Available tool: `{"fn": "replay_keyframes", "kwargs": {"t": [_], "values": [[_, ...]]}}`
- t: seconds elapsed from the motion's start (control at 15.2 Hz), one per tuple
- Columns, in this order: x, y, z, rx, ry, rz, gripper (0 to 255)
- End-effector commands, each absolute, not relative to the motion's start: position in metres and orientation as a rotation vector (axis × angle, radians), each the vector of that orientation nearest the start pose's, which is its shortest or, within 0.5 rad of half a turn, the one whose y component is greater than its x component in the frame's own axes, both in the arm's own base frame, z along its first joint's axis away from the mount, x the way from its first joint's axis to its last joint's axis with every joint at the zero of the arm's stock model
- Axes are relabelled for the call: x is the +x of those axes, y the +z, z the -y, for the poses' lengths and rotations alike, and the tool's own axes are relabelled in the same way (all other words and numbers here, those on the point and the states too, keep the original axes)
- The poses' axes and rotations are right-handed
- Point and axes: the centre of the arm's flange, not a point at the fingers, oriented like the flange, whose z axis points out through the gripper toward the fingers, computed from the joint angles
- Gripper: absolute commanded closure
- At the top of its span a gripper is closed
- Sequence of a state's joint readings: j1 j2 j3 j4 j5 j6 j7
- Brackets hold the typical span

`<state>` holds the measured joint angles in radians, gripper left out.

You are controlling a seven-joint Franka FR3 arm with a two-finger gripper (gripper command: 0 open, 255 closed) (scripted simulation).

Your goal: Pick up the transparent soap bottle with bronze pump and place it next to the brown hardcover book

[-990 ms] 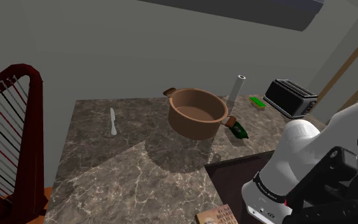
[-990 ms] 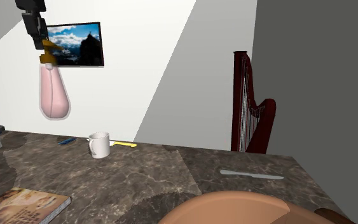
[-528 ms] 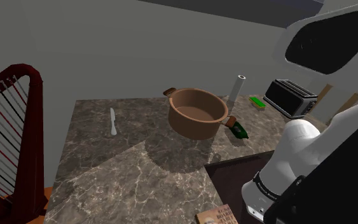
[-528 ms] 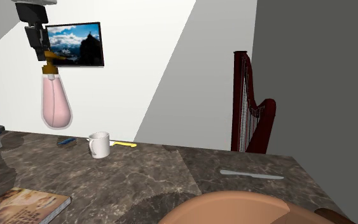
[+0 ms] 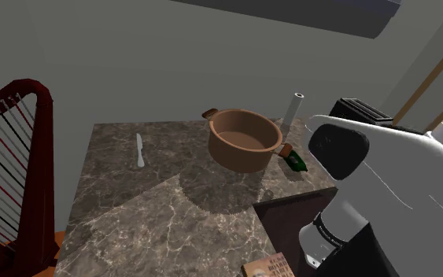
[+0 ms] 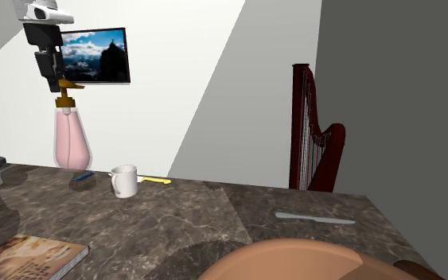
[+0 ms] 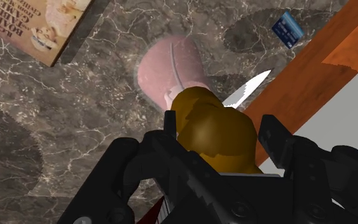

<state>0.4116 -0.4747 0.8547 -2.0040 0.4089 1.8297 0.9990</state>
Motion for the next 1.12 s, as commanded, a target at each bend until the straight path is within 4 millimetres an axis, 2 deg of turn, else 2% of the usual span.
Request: {"fn": "replay_keyframes", "kwargs": {"t": [0.0, 1.06], "values": [[0.049, 0.576, -0.486, -2.966, -0.039, 0.24, 255], [0.049, 0.491, -0.486, -2.966, -0.039, 0.24, 255]]}}
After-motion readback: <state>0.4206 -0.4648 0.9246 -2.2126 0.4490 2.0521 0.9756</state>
